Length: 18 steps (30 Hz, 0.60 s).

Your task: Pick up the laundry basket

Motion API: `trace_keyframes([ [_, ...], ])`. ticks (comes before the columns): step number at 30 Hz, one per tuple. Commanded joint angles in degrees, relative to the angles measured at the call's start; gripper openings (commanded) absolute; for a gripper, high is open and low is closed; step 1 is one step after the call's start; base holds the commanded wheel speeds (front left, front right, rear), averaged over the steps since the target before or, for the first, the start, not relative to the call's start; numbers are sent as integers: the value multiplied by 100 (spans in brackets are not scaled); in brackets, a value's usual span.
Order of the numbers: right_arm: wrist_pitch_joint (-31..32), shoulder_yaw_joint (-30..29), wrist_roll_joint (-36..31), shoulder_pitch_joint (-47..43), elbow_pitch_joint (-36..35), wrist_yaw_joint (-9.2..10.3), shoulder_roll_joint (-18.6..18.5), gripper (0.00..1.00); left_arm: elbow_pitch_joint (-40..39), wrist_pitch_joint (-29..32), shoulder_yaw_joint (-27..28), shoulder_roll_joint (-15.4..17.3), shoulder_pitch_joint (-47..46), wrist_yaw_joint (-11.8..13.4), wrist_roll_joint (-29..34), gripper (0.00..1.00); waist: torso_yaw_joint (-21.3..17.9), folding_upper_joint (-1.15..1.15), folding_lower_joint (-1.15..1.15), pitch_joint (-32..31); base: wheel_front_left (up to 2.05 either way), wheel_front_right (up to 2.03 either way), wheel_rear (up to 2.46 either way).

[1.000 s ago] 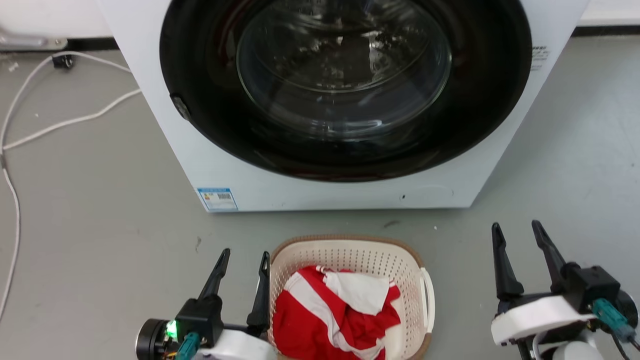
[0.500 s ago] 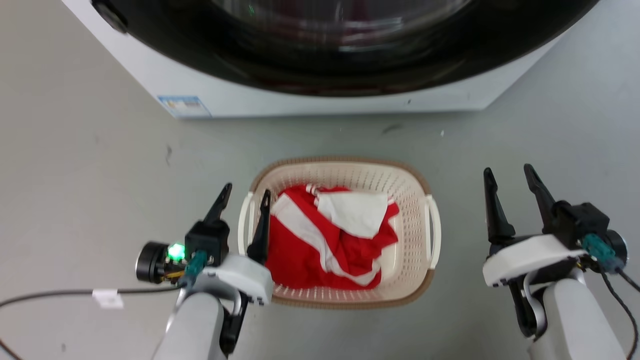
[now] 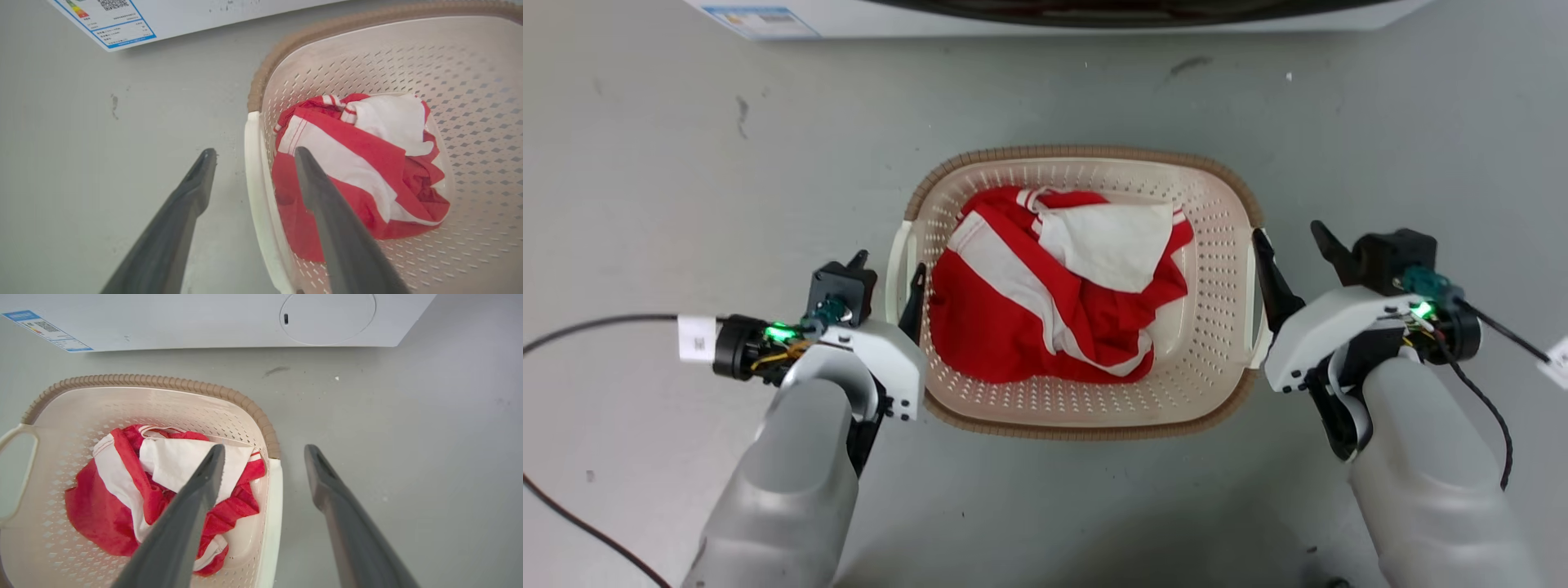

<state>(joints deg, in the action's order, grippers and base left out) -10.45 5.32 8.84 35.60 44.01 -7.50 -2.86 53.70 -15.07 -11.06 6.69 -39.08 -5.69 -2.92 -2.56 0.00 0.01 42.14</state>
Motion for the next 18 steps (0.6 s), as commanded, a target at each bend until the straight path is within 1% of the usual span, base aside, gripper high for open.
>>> trace_keyframes([
  [1,44,39,43,118,86,2,-3,100,82,-15,-11,17,-106,-21,1,100,-25,0,-1,140,0,0,0],
  [4,232,144,-133,369,543,2,-3,100,490,-2,-116,72,-410,-53,62,100,-39,0,-1,274,0,0,0],
  [11,747,225,238,896,1468,2,-2,100,1238,140,-402,52,-1011,-149,35,100,30,0,-1,522,0,0,0],
  [15,951,426,457,1193,1818,2,-2,100,1565,363,-522,30,-1281,-171,-85,100,45,0,-1,632,0,0,0],
  [18,1034,488,507,1393,2062,2,-5,100,1690,557,-726,-44,-1403,-176,-245,100,48,0,-1,689,0,0,0],
])
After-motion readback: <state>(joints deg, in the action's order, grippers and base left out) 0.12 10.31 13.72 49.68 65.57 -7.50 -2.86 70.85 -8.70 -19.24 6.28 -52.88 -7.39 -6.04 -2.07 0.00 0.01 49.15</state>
